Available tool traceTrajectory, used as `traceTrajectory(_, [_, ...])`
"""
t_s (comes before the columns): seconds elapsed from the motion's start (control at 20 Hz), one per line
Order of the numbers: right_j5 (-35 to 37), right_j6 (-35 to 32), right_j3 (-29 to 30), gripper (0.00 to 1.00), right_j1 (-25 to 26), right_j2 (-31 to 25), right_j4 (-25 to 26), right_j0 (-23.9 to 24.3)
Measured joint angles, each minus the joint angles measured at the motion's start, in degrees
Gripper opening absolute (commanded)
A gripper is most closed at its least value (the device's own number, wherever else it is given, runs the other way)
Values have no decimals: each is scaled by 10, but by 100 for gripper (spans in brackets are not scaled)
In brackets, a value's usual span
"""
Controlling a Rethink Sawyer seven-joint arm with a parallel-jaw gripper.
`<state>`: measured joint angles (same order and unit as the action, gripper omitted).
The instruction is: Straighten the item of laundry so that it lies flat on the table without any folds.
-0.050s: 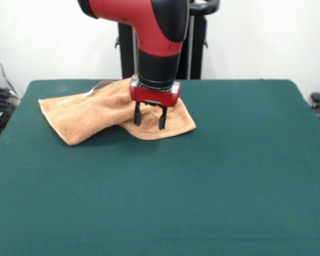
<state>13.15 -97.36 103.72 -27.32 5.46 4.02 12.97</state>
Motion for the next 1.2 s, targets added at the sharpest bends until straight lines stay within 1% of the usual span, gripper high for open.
traceTrajectory(0.45, [0,0,-4,100,13,0,0,2])
traceTrajectory(1.2, [0,0,-4,100,15,-10,6,24])
